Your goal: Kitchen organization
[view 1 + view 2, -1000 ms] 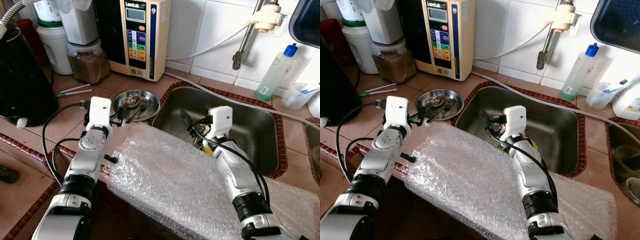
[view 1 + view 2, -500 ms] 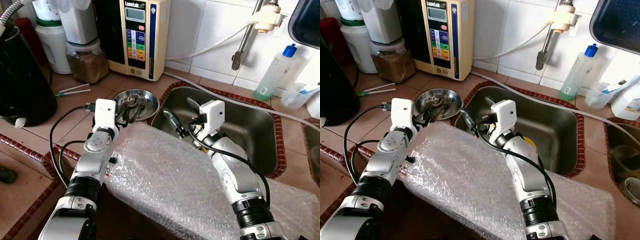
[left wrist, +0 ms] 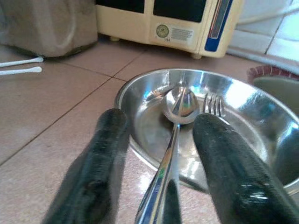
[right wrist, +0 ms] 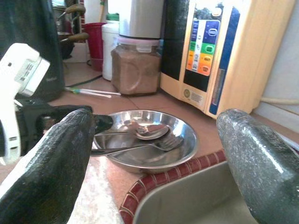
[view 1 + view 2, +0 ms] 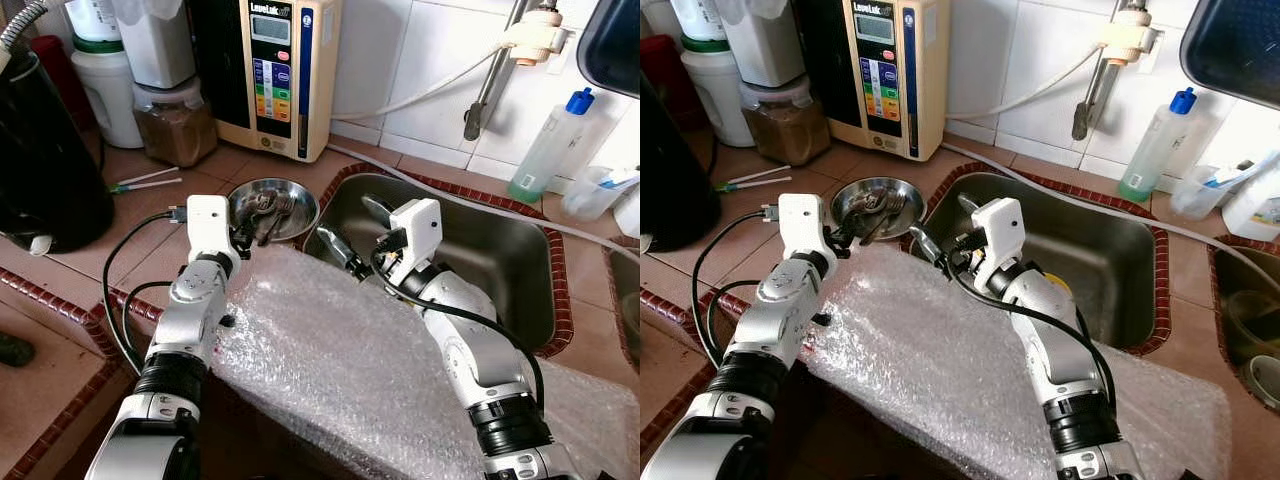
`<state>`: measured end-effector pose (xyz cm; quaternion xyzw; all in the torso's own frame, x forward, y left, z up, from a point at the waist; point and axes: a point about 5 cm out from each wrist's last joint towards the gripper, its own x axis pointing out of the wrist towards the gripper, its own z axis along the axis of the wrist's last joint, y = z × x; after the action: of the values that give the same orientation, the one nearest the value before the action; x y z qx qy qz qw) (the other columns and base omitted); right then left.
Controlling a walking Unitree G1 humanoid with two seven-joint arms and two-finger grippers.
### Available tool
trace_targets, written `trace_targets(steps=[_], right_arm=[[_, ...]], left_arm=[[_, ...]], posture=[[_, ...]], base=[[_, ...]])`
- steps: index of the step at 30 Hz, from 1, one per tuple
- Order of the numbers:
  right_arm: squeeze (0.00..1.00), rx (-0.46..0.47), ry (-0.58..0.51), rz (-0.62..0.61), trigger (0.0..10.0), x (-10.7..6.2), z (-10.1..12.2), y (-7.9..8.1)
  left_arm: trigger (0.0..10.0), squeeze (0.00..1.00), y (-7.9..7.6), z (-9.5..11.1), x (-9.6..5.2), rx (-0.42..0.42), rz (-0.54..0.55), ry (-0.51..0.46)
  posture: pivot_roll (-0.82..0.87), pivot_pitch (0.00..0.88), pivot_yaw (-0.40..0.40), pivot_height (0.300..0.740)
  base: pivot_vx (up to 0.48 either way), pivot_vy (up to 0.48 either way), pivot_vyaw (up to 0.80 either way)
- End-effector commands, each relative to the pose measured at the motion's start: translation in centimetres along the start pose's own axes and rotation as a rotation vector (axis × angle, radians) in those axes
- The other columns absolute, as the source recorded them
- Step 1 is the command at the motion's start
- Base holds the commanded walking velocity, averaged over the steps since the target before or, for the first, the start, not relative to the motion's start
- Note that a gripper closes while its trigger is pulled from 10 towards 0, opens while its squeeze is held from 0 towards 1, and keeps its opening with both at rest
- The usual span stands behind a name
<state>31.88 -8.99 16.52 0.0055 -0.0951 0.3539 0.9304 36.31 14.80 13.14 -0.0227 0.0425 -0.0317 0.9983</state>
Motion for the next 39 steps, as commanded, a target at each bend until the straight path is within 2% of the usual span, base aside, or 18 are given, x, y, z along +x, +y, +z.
trace_targets(steps=[1,34,35,36,39], right_arm=[[0.0,-0.005,0.008,0.031,10.0,-0.1,0.0,0.3],[0.0,0.004,0.025,0.063,10.0,-0.2,-0.1,0.7],[0.0,-0.003,0.059,0.073,10.0,-0.2,-0.8,0.9],[0.0,-0.005,0.067,0.074,10.0,-0.2,-1.0,0.9],[0.0,-0.008,0.071,0.074,10.0,-0.2,-1.1,0.9]], left_arm=[[0.0,0.0,-0.2,0.2,0.0,-0.013,-0.009,-0.002],[0.0,0.0,-0.4,0.2,-0.1,-0.041,-0.01,0.011],[0.0,0.0,0.2,2.3,-0.5,-0.044,0.05,-0.134],[0.0,0.0,0.3,2.9,-0.7,-0.045,0.066,-0.175],[0.0,0.0,0.4,2.9,-0.8,-0.044,0.074,-0.187]], posture=[[0.04,0.0,-0.04,0.74],[0.04,0.0,-0.041,0.74],[0.05,0.0,-0.048,0.74],[0.05,0.0,-0.048,0.74],[0.05,0.0,-0.047,0.74]], base=[[0.0,0.0,0.0],[0.0,0.0,0.0],[0.0,0.0,0.0],[0.0,0.0,0.0],[0.0,0.0,0.0]])
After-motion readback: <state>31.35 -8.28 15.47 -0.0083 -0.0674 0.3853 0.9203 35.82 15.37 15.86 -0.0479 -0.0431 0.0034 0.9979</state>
